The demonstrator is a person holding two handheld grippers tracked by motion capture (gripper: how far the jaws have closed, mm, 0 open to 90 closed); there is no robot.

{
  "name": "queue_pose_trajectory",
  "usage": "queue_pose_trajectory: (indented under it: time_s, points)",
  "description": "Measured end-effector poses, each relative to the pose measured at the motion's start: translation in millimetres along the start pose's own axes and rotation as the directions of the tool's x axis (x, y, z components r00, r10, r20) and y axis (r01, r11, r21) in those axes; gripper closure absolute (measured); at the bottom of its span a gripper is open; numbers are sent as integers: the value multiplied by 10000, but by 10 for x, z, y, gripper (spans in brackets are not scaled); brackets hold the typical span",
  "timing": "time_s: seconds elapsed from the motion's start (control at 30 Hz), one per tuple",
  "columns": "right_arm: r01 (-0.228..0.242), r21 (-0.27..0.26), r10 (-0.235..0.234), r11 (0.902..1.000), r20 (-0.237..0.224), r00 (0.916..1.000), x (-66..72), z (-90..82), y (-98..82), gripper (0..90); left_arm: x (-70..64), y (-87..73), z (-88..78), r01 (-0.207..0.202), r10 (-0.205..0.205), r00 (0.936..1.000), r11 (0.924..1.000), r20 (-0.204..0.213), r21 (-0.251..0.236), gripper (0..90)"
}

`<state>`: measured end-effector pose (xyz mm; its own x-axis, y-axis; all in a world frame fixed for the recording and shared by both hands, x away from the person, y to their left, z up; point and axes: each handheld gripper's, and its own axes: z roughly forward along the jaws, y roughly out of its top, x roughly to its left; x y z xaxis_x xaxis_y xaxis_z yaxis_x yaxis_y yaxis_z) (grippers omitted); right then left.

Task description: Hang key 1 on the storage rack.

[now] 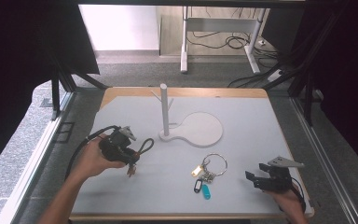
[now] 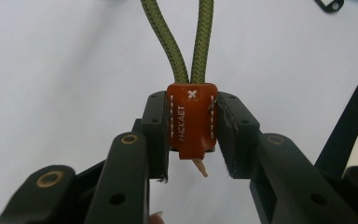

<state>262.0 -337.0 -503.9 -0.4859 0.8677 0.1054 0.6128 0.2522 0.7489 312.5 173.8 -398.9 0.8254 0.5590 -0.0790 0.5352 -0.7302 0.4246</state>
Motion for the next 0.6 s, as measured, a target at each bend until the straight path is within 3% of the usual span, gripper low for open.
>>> queue_pose_trajectory:
  time_s: [0.6]
  points:
    - [-16, -28, 16, 10000, 18, 10000, -17, -16, 0, 277, 1, 114, -117, -128, 118, 9994, 9994, -332, -306, 666]
